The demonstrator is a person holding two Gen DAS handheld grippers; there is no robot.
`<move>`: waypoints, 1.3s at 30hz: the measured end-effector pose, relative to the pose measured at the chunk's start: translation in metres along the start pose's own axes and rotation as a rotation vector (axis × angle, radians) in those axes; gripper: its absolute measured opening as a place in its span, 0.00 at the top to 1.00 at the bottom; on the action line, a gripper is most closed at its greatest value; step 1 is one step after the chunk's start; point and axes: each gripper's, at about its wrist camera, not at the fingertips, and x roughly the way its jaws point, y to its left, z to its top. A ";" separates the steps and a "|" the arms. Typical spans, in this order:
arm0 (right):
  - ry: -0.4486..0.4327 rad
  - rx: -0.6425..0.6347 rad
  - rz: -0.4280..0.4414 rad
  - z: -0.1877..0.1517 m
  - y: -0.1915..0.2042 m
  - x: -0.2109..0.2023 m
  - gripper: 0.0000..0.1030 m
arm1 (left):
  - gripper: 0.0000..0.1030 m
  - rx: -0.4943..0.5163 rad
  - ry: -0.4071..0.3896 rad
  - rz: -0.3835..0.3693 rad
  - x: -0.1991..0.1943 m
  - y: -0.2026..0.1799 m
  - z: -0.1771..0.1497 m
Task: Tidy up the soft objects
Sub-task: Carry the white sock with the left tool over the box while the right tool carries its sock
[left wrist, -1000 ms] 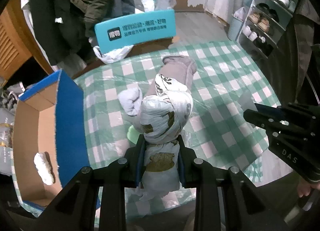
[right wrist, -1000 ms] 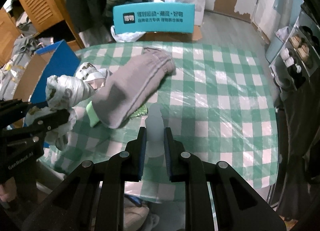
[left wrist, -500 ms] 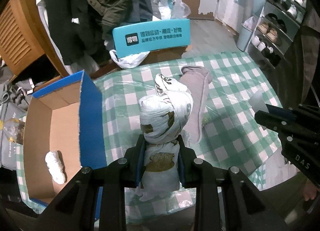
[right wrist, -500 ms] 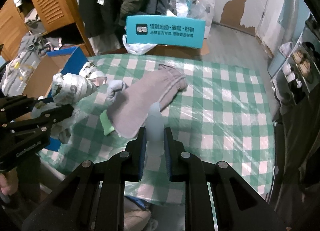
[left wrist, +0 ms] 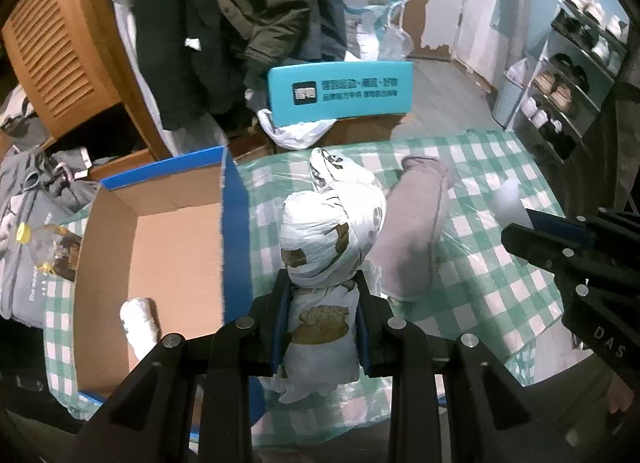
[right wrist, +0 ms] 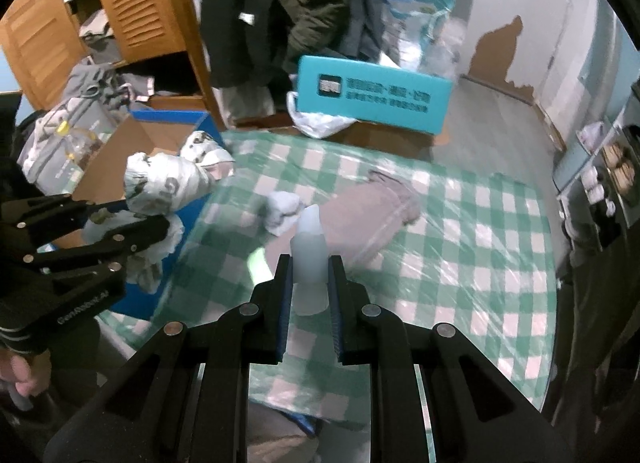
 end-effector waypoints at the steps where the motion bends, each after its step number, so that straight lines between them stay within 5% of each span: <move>1: -0.003 -0.009 0.009 0.003 0.006 0.000 0.85 | 0.73 -0.004 -0.003 0.005 -0.001 0.004 0.000; 39: 0.037 -0.183 0.180 0.067 0.150 0.049 0.85 | 0.73 -0.197 -0.018 0.147 -0.016 0.149 -0.027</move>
